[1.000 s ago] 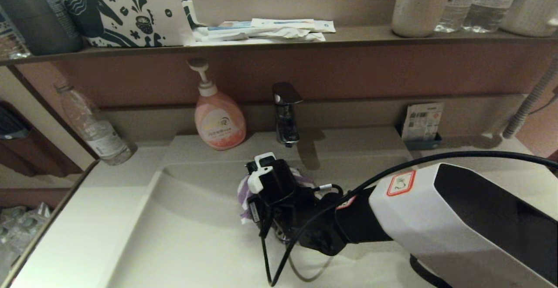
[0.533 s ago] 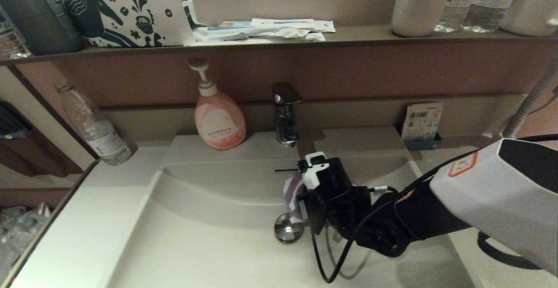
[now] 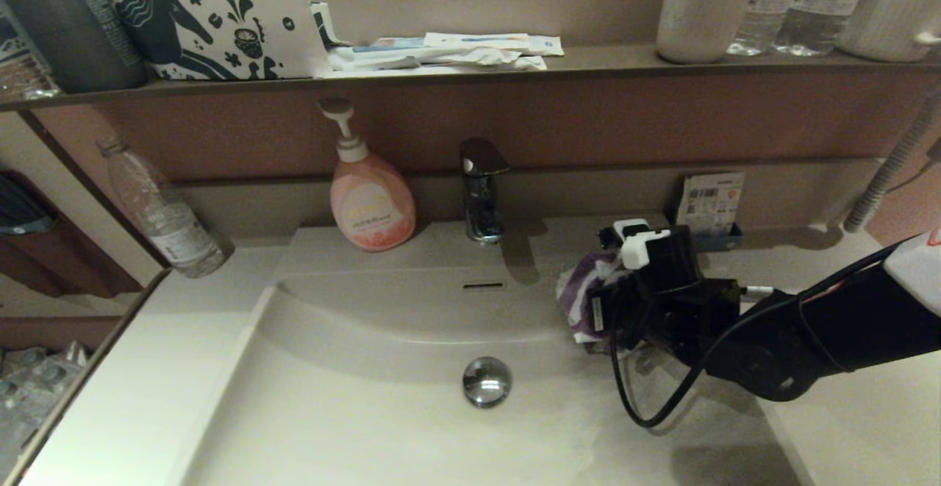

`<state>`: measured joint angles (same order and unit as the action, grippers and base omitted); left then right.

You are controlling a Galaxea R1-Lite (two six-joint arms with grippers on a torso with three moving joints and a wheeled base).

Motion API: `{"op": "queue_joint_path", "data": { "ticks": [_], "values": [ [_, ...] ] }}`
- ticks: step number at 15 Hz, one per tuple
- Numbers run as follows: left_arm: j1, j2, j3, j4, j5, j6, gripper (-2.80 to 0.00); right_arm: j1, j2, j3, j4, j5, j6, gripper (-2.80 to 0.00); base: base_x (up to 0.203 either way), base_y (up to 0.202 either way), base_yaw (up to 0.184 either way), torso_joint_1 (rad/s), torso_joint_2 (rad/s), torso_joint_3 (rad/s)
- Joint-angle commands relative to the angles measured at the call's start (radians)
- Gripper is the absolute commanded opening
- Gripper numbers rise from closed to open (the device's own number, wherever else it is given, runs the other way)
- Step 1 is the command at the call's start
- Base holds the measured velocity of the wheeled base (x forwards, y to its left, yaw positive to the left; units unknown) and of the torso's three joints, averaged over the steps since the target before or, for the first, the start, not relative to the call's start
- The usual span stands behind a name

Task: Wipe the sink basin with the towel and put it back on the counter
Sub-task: Wipe the sink

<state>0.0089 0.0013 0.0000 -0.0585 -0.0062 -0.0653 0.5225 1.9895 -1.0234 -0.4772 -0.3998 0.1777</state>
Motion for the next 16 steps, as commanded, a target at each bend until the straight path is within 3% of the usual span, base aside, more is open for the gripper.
{"op": "queue_joint_path", "data": {
  "ticks": [1, 4, 7, 13, 16],
  "values": [
    [0.0, 0.0, 0.0, -0.001, 0.0, -0.001, -2.8, -0.014, -0.076, 0.034, -0.002, -0.003, -0.004, -2.8, 0.0, 0.0, 0.0, 0.0, 0.0, 0.0],
    [0.0, 0.0, 0.0, -0.001, 0.0, -0.001, -2.8, -0.031, -0.213, 0.064, 0.034, -0.001, -0.025, -2.8, 0.0, 0.0, 0.0, 0.0, 0.0, 0.0],
    [0.0, 0.0, 0.0, -0.001, 0.0, -0.001, -2.8, 0.005, -0.276, -0.038, 0.123, -0.005, -0.002, -2.8, 0.0, 0.0, 0.0, 0.0, 0.0, 0.0],
    [0.0, 0.0, 0.0, -0.001, 0.0, -0.001, -2.8, 0.135, 0.013, -0.252, 0.122, -0.075, 0.02, -2.8, 0.0, 0.0, 0.0, 0.0, 0.0, 0.0],
    [0.0, 0.0, 0.0, 0.0, 0.0, -0.001, -2.8, 0.15, 0.191, -0.393, 0.066, -0.116, 0.02, -2.8, 0.0, 0.0, 0.0, 0.0, 0.0, 0.0]
  ]
}}
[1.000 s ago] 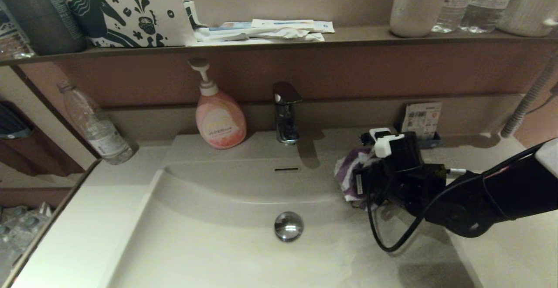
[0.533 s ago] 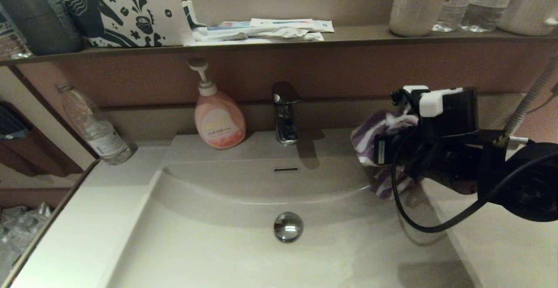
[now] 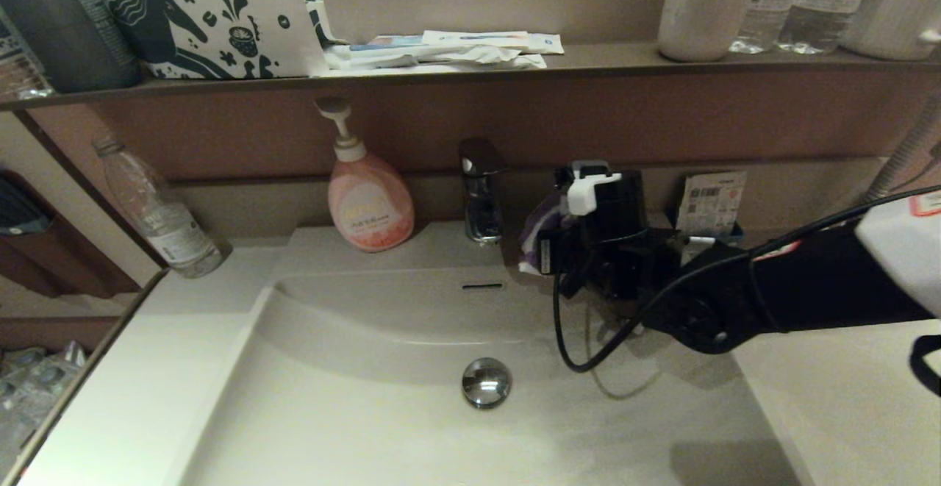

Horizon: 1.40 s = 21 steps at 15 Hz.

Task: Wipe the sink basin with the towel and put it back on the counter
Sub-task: Wipe the sink

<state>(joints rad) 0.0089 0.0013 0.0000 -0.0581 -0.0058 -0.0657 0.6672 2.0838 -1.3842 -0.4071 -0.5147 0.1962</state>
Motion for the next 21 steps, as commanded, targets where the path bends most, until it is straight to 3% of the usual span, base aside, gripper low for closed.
{"op": "queue_joint_path", "data": {
  "ticks": [1, 6, 12, 15, 18, 21],
  "values": [
    [0.0, 0.0, 0.0, -0.002, 0.0, 0.0, -2.8, 0.007, 0.148, -0.092, -0.019, -0.011, -0.001, -2.8, 0.0, 0.0, 0.0, 0.0, 0.0, 0.0],
    [0.0, 0.0, 0.0, -0.001, 0.0, 0.0, -2.8, -0.054, 0.294, -0.229, -0.036, -0.041, -0.029, -2.8, 0.0, 0.0, 0.0, 0.0, 0.0, 0.0],
    [0.0, 0.0, 0.0, -0.002, 0.0, 0.0, -2.8, -0.228, 0.177, -0.065, -0.044, -0.046, -0.028, -2.8, 0.0, 0.0, 0.0, 0.0, 0.0, 0.0],
    [0.0, 0.0, 0.0, -0.002, 0.0, 0.0, -2.8, -0.306, 0.131, 0.044, -0.112, -0.034, -0.031, -2.8, 0.0, 0.0, 0.0, 0.0, 0.0, 0.0],
    [0.0, 0.0, 0.0, -0.001, 0.0, 0.0, -2.8, -0.304, 0.121, 0.048, -0.121, -0.033, -0.037, -2.8, 0.0, 0.0, 0.0, 0.0, 0.0, 0.0],
    [0.0, 0.0, 0.0, -0.002, 0.0, 0.0, -2.8, -0.223, 0.131, 0.017, -0.118, -0.034, -0.051, -2.8, 0.0, 0.0, 0.0, 0.0, 0.0, 0.0]
  ]
}}
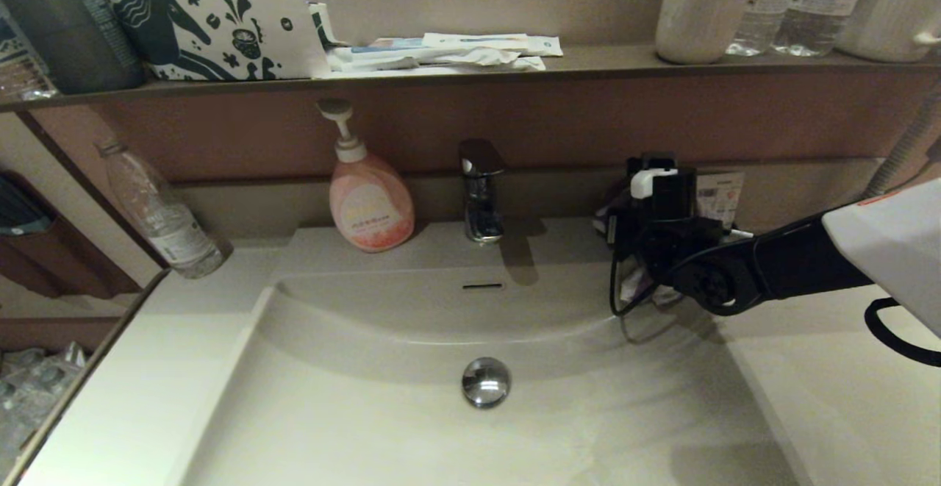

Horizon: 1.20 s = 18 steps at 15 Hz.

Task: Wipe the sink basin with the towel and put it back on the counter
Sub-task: Wipe the sink

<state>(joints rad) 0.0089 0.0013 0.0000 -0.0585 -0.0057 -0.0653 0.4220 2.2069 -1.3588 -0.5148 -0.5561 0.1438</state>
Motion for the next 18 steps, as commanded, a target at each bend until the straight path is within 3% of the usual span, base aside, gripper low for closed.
{"op": "queue_joint_path", "data": {
  "ticks": [1, 7, 9, 11, 18],
  "values": [
    [0.0, 0.0, 0.0, -0.001, 0.0, -0.001, -2.8, 0.06, 0.019, -0.026, -0.006, 0.007, -0.001, -2.8, 0.0, 0.0, 0.0, 0.0, 0.0, 0.0],
    [0.0, 0.0, 0.0, 0.0, 0.0, -0.001, -2.8, 0.29, 0.118, -0.226, 0.109, -0.015, -0.001, -2.8, 0.0, 0.0, 0.0, 0.0, 0.0, 0.0],
    [0.0, 0.0, 0.0, -0.001, 0.0, -0.001, -2.8, 0.319, 0.132, -0.258, 0.127, -0.022, -0.001, -2.8, 0.0, 0.0, 0.0, 0.0, 0.0, 0.0],
    [0.0, 0.0, 0.0, -0.001, 0.0, -0.001, -2.8, 0.306, 0.132, -0.258, 0.127, -0.033, -0.001, -2.8, 0.0, 0.0, 0.0, 0.0, 0.0, 0.0],
    [0.0, 0.0, 0.0, 0.0, 0.0, -0.001, -2.8, 0.092, 0.041, -0.119, 0.119, -0.036, 0.003, -2.8, 0.0, 0.0, 0.0, 0.0, 0.0, 0.0]
  ]
}}
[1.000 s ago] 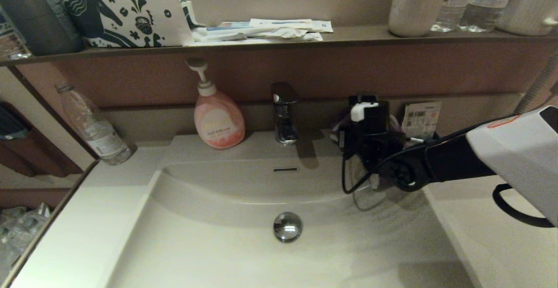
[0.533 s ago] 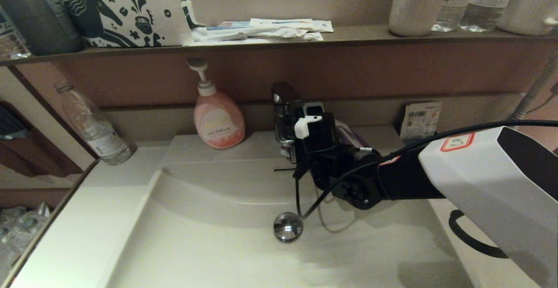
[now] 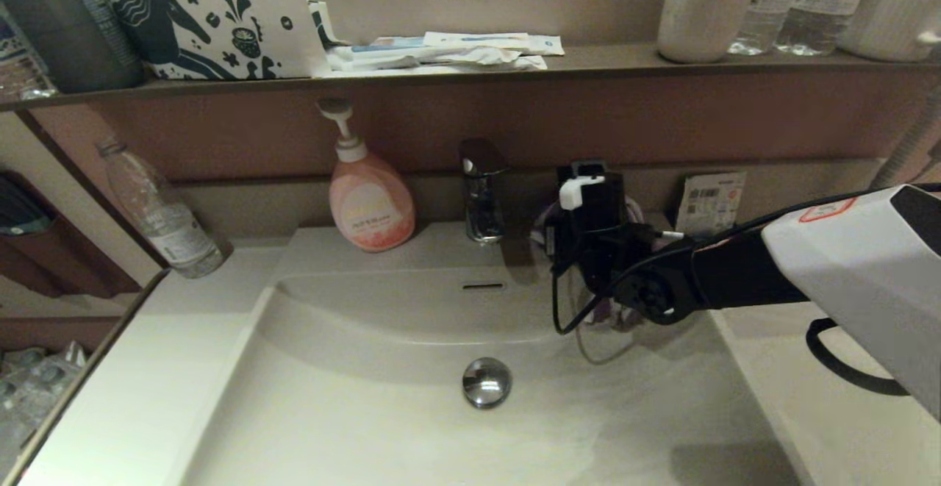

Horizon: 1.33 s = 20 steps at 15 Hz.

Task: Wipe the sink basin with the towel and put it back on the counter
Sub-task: Wipe the sink

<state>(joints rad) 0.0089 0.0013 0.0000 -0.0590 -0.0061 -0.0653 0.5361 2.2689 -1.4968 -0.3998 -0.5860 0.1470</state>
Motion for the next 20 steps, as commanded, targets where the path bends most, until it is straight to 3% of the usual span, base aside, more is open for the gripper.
{"op": "queue_joint_path", "data": {
  "ticks": [1, 7, 12, 14, 17, 20],
  "values": [
    [0.0, 0.0, 0.0, -0.001, 0.0, -0.001, -2.8, -0.045, -0.036, 0.042, 0.003, -0.005, 0.001, -2.8, 0.0, 0.0, 0.0, 0.0, 0.0, 0.0],
    [0.0, 0.0, 0.0, 0.001, 0.0, -0.001, -2.8, -0.107, -0.201, 0.185, 0.002, 0.0, 0.003, -2.8, 0.0, 0.0, 0.0, 0.0, 0.0, 0.0],
    [0.0, 0.0, 0.0, 0.0, 0.0, -0.001, -2.8, -0.11, -0.542, 0.379, 0.051, 0.002, 0.019, -2.8, 0.0, 0.0, 0.0, 0.0, 0.0, 0.0],
    [0.0, 0.0, 0.0, -0.001, 0.0, -0.001, -2.8, -0.117, -0.704, 0.413, 0.157, 0.002, 0.023, -2.8, 0.0, 0.0, 0.0, 0.0, 0.0, 0.0],
    [0.0, 0.0, 0.0, 0.0, 0.0, -0.001, -2.8, -0.146, -0.902, 0.414, 0.438, 0.003, 0.023, -2.8, 0.0, 0.0, 0.0, 0.0, 0.0, 0.0],
    [0.0, 0.0, 0.0, -0.001, 0.0, -0.001, -2.8, -0.243, -1.005, 0.329, 0.689, 0.0, 0.01, -2.8, 0.0, 0.0, 0.0, 0.0, 0.0, 0.0]
  ]
}}
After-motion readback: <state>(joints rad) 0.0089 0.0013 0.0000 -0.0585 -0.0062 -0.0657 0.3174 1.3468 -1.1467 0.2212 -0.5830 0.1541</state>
